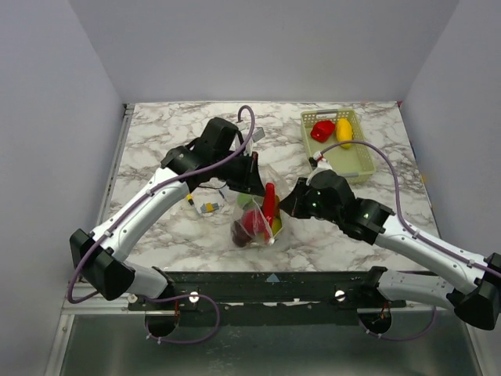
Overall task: Place the food in the zip-top bag and seal the zipper
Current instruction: Adjust the zipper food storage bag at the center of the board.
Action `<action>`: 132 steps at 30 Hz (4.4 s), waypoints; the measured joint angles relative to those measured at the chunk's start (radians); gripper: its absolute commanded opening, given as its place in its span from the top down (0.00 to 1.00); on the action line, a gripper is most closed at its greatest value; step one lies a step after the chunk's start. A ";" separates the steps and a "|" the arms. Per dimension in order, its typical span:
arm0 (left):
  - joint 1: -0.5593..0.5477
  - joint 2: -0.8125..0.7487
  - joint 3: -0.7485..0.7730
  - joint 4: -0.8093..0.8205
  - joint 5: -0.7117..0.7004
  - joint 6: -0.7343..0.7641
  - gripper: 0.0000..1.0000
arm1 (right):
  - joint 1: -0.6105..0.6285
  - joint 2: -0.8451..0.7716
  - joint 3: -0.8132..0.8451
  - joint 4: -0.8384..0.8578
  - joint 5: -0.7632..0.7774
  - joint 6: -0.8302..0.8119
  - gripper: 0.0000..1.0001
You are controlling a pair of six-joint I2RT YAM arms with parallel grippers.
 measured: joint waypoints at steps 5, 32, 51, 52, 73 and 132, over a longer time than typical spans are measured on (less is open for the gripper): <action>0.000 0.048 0.038 0.043 0.065 -0.016 0.88 | 0.005 0.028 0.019 0.111 -0.068 0.036 0.96; -0.176 -0.091 -0.187 0.145 -0.176 0.078 0.17 | 0.052 -0.007 -0.094 0.293 0.018 0.290 0.92; -0.266 -0.098 -0.162 0.055 -0.340 0.101 0.09 | 0.096 0.026 -0.076 0.302 0.122 0.307 0.91; -0.266 -0.104 -0.151 0.050 -0.336 0.101 0.09 | 0.097 0.022 -0.076 0.302 0.122 0.306 0.91; -0.327 -0.126 -0.121 0.003 -0.353 0.074 0.35 | 0.100 0.034 -0.071 0.304 0.122 0.298 0.88; -0.311 -0.323 -0.365 0.073 -0.178 0.370 0.97 | -0.513 0.421 0.024 0.567 -1.184 -0.433 0.43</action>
